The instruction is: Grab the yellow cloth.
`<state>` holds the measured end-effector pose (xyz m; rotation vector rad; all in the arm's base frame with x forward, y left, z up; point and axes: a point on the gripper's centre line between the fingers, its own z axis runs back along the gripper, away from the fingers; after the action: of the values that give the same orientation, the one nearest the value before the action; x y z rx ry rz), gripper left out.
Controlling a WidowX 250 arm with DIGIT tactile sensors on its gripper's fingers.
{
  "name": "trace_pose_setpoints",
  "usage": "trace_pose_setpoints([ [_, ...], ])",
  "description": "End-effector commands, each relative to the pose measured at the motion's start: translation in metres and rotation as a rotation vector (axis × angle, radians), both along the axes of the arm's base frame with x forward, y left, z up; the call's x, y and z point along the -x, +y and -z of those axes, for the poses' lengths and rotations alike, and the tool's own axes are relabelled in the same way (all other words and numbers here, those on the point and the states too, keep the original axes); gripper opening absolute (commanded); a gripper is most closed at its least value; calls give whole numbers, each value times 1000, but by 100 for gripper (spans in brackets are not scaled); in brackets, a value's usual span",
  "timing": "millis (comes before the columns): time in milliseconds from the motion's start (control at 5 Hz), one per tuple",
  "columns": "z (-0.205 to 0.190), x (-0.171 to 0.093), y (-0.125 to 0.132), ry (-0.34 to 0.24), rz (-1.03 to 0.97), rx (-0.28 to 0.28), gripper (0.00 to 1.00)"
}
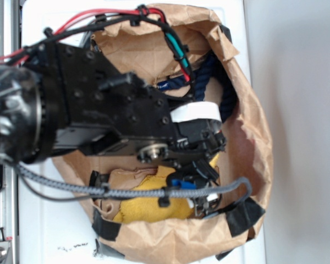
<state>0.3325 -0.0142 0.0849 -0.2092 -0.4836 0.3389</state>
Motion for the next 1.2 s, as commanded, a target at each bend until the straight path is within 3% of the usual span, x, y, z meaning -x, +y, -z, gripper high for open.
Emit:
trace_pose_setpoints([
  [0, 20, -33, 6, 42, -4, -33, 100],
  [200, 32, -36, -3, 80, 21, -37, 92],
  [400, 29, -35, -3, 74, 17, -33, 0],
  [1000, 3, -25, 7, 26, -17, -26, 0],
])
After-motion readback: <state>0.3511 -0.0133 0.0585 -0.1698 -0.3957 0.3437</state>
